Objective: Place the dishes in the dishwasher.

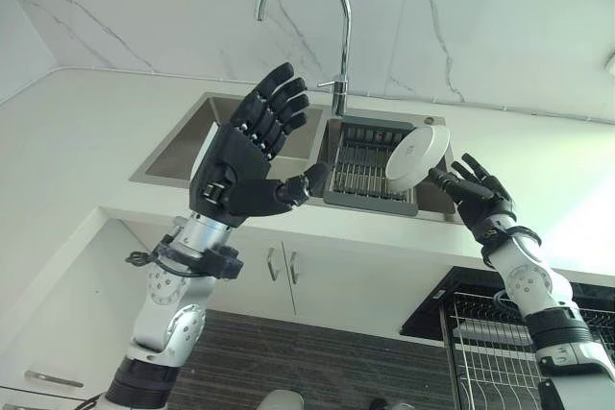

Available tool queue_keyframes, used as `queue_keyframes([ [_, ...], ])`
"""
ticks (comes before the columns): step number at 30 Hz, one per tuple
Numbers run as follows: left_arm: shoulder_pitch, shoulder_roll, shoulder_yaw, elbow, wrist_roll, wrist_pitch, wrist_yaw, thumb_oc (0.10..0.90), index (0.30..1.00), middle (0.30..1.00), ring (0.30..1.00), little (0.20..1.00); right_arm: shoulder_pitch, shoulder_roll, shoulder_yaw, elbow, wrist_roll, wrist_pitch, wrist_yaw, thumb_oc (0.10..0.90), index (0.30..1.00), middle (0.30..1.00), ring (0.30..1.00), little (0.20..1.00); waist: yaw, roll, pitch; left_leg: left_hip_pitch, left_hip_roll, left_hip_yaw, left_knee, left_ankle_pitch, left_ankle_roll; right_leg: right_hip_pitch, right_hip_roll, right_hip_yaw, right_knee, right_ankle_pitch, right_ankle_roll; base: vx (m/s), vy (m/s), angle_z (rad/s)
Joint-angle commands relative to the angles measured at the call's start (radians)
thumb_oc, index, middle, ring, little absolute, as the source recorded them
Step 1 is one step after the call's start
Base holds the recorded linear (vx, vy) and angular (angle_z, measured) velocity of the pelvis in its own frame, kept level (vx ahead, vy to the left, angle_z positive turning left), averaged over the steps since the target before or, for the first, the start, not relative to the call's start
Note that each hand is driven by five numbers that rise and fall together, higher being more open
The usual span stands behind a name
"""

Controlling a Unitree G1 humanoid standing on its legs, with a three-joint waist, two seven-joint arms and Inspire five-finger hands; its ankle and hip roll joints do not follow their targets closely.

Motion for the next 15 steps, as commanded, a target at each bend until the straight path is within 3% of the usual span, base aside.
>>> queue_keyframes([
  [1,-0.073,0.026,0.015,-0.056,-0.054,-0.063,0.007,0.8,0.9,0.9,0.9,0.9,-0.191,-0.05,-0.029,0.003,0.04,-0.068,0.045,0.8,0.9,0.9,0.9,0.9,0.009,-0.009,-0.066,0.031,-0.007,0.07,0.067,-0.192,0.019,0.087,0.014,0.008,-0.052,-0.088,0.061,0.0,0.0,0.0],
  [15,-0.075,0.036,0.013,-0.044,-0.061,-0.064,0.011,0.8,0.9,0.9,0.9,0.9,-0.228,-0.076,-0.017,0.067,0.063,-0.051,0.068,0.8,0.9,0.9,0.9,0.9,0.017,-0.009,-0.07,0.029,-0.008,0.063,0.067,-0.189,0.017,0.093,0.014,0.006,-0.052,-0.095,0.058,0.0,0.001,0.01],
])
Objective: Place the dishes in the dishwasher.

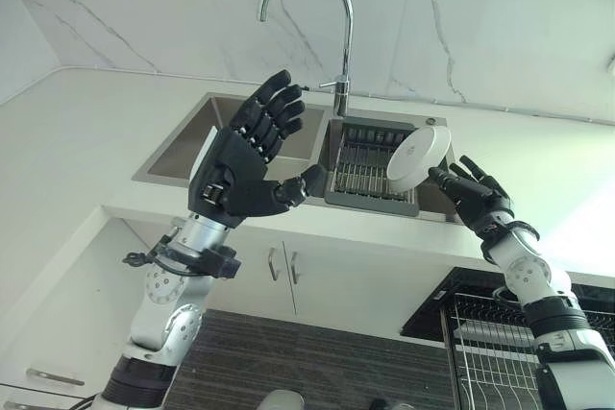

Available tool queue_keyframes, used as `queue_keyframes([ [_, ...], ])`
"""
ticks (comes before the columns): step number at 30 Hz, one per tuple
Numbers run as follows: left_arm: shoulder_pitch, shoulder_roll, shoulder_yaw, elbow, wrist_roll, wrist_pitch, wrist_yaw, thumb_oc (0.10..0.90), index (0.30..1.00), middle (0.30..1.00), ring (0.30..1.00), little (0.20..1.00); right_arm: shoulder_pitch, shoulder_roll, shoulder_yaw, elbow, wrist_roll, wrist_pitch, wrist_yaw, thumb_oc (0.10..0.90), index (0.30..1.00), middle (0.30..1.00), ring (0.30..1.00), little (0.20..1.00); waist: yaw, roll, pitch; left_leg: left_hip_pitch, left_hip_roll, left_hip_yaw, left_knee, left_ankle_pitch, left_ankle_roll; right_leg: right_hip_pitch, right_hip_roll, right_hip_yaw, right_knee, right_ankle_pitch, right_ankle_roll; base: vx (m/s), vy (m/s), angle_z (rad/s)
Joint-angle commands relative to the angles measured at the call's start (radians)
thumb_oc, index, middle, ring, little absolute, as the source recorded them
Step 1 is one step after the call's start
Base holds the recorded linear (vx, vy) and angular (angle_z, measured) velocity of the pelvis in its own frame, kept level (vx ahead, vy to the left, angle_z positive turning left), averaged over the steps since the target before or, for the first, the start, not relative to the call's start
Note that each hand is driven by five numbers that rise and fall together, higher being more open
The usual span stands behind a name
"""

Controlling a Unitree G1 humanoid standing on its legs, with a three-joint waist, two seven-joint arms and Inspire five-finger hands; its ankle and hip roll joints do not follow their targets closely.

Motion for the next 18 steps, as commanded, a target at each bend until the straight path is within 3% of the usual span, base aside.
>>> queue_keyframes([
  [1,-0.074,0.032,0.015,-0.071,-0.058,-0.068,0.006,0.8,0.9,0.9,0.9,0.9,-0.172,-0.074,-0.018,-0.004,0.059,-0.07,0.052,0.8,0.9,0.9,0.9,0.9,0.016,-0.011,-0.07,0.029,-0.007,0.071,0.067,-0.189,0.017,0.089,0.015,0.014,-0.051,-0.094,0.059,0.0,0.0,0.0],
  [18,-0.069,0.053,0.011,-0.064,-0.076,-0.06,0.008,0.8,0.9,0.9,0.9,0.9,-0.248,-0.131,0.012,0.107,0.096,-0.009,0.093,0.8,0.9,0.9,0.9,0.9,0.035,-0.016,-0.076,0.027,-0.008,0.061,0.067,-0.183,0.01,0.097,0.014,0.006,-0.051,-0.102,0.057,0.0,0.001,0.01],
])
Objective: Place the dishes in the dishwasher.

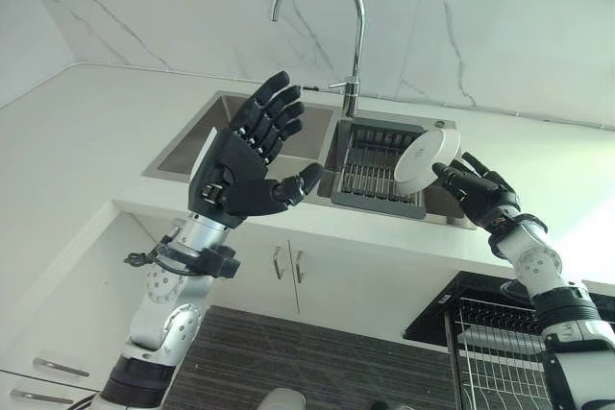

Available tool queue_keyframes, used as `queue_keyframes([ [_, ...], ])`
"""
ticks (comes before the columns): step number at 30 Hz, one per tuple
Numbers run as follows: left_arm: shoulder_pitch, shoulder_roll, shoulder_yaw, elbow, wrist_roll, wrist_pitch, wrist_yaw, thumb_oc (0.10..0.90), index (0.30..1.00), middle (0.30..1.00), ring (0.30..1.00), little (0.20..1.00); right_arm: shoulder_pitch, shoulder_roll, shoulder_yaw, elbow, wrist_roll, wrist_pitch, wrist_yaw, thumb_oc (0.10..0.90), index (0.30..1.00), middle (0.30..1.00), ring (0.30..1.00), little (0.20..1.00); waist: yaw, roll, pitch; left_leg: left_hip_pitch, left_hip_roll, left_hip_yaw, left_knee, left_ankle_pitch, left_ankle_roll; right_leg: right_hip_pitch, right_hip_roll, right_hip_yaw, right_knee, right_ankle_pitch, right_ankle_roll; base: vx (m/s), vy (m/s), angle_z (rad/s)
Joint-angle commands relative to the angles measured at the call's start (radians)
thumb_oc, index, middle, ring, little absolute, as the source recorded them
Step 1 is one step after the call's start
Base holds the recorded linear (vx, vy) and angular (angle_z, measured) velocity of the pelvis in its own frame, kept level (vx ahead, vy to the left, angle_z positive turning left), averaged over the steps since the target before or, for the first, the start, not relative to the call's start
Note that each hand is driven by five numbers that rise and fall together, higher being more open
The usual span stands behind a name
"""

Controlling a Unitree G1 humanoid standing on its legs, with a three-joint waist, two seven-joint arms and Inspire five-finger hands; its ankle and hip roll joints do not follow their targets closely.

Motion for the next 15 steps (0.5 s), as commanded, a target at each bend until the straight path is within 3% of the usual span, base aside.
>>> queue_keyframes([
  [1,-0.069,0.045,0.012,-0.065,-0.037,-0.071,0.006,0.8,0.9,0.9,0.9,0.9,-0.184,-0.079,0.011,0.012,0.062,-0.068,0.053,0.8,0.9,0.9,0.9,0.9,0.009,-0.016,-0.076,0.027,-0.007,0.069,0.065,-0.183,0.011,0.092,0.015,0.015,-0.051,-0.101,0.056,0.0,0.0,0.0],
  [15,-0.068,0.065,0.005,-0.065,-0.048,-0.067,0.017,0.8,0.9,0.9,0.9,0.9,-0.223,-0.099,0.026,0.093,0.07,-0.047,0.059,0.8,0.9,0.9,0.9,0.9,0.02,-0.012,-0.078,0.024,-0.008,0.059,0.065,-0.176,0.008,0.098,0.014,0.008,-0.051,-0.105,0.055,0.01,0.001,0.04],
])
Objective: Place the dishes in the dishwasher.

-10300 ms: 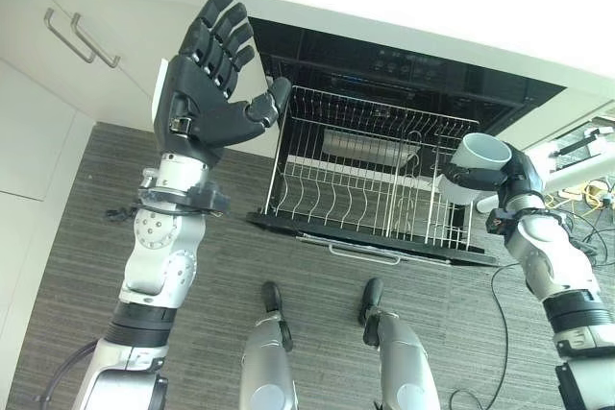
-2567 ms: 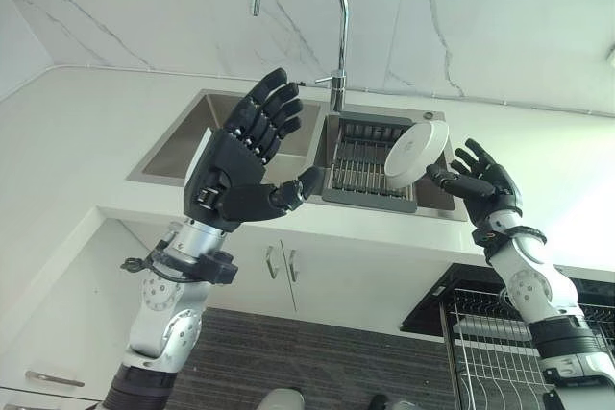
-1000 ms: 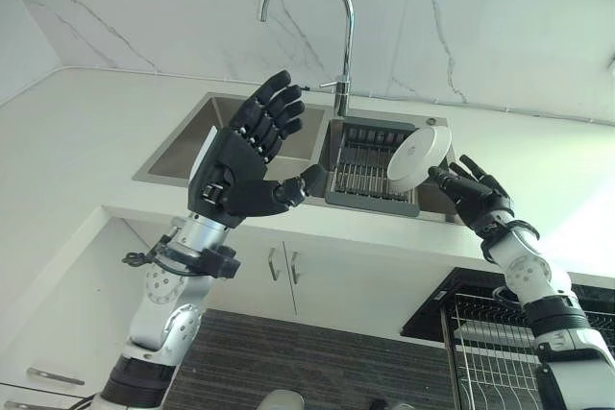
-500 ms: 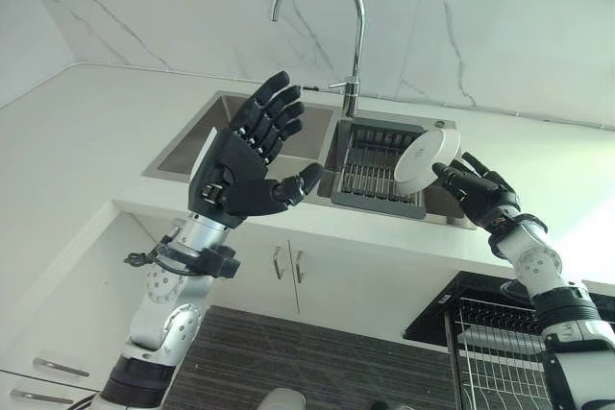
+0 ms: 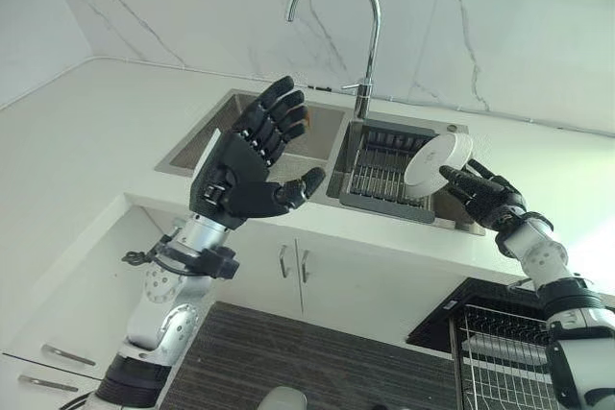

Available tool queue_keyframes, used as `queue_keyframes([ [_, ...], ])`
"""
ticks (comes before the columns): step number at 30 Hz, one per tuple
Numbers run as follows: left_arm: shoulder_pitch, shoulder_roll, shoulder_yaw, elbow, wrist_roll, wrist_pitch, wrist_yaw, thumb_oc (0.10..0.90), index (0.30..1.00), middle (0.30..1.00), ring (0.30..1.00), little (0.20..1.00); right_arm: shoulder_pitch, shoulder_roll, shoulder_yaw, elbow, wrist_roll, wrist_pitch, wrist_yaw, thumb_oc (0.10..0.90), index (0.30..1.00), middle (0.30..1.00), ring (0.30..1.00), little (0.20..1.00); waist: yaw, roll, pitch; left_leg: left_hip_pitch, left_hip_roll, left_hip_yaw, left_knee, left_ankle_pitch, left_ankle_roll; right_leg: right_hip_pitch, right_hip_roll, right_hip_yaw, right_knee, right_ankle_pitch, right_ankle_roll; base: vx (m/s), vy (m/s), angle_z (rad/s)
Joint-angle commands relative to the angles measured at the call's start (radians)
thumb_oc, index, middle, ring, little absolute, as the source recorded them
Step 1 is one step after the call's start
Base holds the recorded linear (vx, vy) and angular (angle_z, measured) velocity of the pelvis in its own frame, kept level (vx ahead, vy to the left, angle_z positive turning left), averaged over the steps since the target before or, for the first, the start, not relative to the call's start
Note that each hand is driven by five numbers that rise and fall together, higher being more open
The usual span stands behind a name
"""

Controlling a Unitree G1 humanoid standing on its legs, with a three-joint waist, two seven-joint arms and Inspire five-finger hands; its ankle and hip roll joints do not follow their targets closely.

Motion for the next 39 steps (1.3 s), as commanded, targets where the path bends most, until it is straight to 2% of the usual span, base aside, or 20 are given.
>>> queue_keyframes([
  [1,-0.065,0.035,0.028,-0.068,-0.047,-0.068,0.018,0.8,0.9,0.9,0.9,0.9,-0.178,-0.082,0.022,-0.003,0.057,-0.068,0.042,0.8,0.9,0.9,0.9,0.9,0.002,-0.012,-0.078,0.025,-0.004,0.079,0.066,-0.176,0.008,0.086,0.016,0.027,-0.05,-0.1,0.054,0.02,0.0,0.04],
  [39,-0.048,0.079,0.045,-0.075,-0.049,-0.01,0.016,0.8,0.9,0.9,0.9,0.9,-0.207,-0.105,0.039,0.082,0.058,-0.077,0.017,0.8,0.9,0.9,0.9,0.9,0.028,-0.008,-0.075,0.022,-0.006,0.058,0.066,-0.165,0.007,0.112,-0.008,-0.013,-0.05,-0.106,0.057,0.03,-0.009,0.04],
])
